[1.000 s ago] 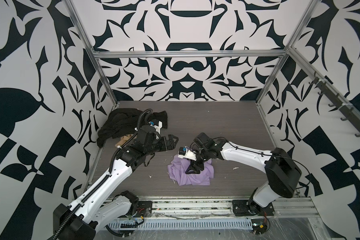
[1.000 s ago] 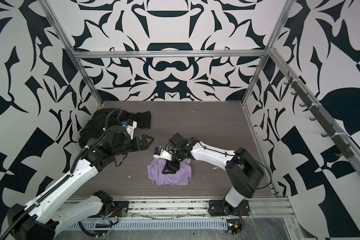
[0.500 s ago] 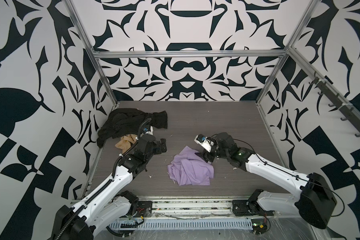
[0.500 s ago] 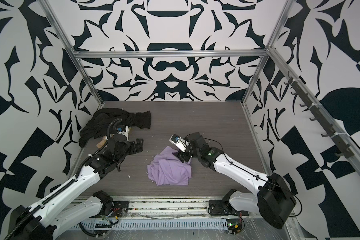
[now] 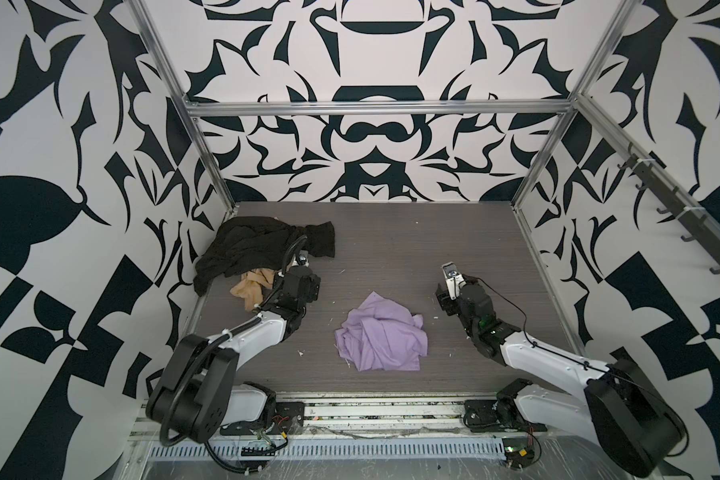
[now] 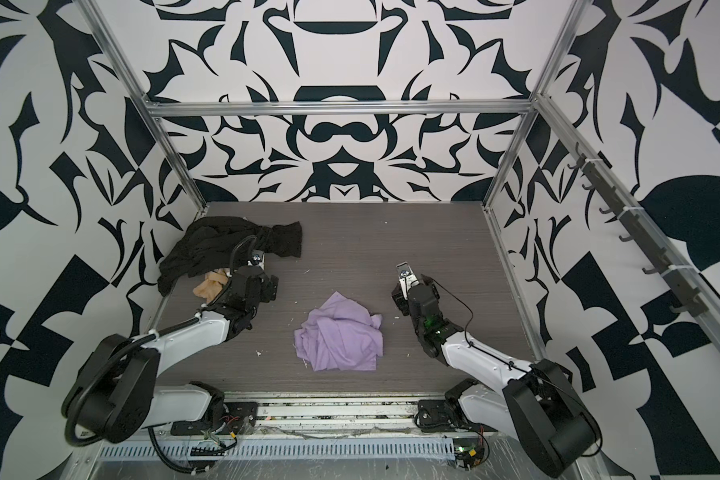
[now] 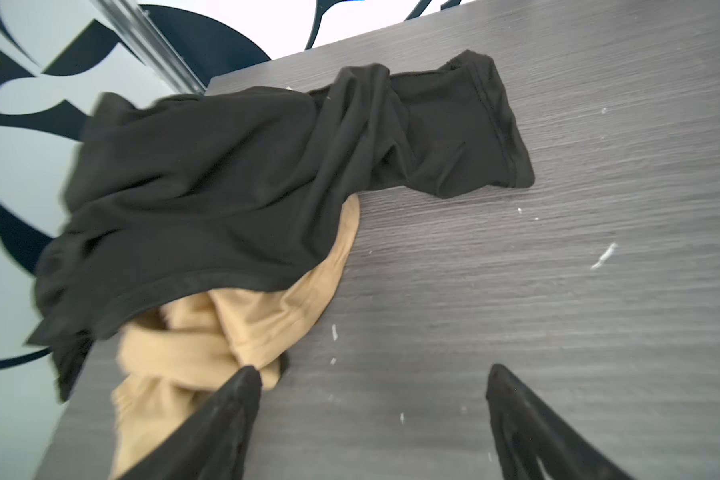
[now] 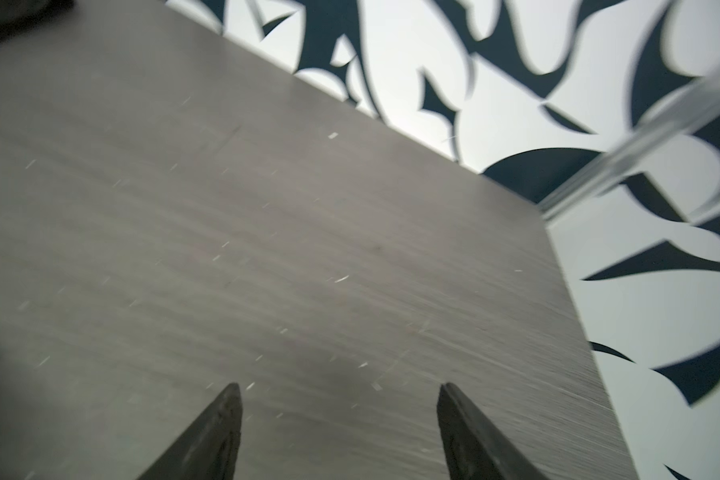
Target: Pick out a specific cloth from the pile
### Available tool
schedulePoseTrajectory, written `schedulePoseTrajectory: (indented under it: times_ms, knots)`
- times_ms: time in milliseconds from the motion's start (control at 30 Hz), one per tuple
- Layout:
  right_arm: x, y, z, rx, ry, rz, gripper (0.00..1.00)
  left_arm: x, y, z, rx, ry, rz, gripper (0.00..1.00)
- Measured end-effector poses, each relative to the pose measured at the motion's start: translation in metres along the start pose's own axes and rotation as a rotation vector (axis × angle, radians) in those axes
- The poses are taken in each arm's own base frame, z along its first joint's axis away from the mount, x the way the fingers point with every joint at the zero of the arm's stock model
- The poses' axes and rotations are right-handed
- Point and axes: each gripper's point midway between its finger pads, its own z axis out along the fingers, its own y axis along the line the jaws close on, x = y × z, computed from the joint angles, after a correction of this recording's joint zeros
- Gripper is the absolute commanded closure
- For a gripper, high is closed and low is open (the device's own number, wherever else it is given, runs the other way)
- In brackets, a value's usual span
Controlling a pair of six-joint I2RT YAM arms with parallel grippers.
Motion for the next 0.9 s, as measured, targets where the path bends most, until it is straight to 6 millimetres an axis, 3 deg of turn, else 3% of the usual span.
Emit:
schedulePoseTrajectory:
  times_ms: [67,133,233,300,400,467,500,533,567,700,900]
  knots:
    - [0.01,-0.013,0.003,0.046,-0.025,0.038,0.26,0.009,0.002,0.009,-0.001,0.004,0.006,0.14]
    - [0.036,-0.026,0.009,0.095,-0.007,0.063,0.27,0.013,0.005,0.013,0.0,-0.005,0.015,0.14]
    - [0.067,-0.031,0.02,0.134,0.061,0.056,0.27,0.003,0.012,0.017,-0.009,-0.07,-0.001,0.23]
    - [0.073,-0.034,0.029,0.151,0.072,0.069,0.26,0.001,0.022,0.021,-0.029,-0.102,-0.036,0.24]
    - [0.075,-0.042,0.038,0.179,0.043,0.107,0.26,0.007,0.049,0.027,-0.072,-0.111,-0.123,0.23]
    - [0.08,-0.044,0.042,0.187,0.05,0.119,0.29,0.01,0.061,0.029,-0.084,-0.118,-0.162,0.17]
    - [0.081,-0.046,0.044,0.189,0.059,0.127,0.05,0.009,0.064,0.03,-0.088,-0.131,-0.174,0.09]
    - [0.079,-0.049,0.046,0.191,0.06,0.141,0.01,0.009,0.064,0.033,-0.084,-0.143,-0.186,0.06]
    - [0.074,-0.052,0.05,0.185,0.054,0.16,0.01,0.01,0.064,0.035,-0.077,-0.144,-0.195,0.01]
    - [0.049,-0.068,0.064,0.181,0.006,0.224,0.01,0.012,0.061,0.037,-0.049,-0.15,-0.219,0.0]
    - [0.054,-0.069,0.065,0.175,0.035,0.247,0.0,0.009,0.063,0.037,-0.025,-0.17,-0.248,0.0]
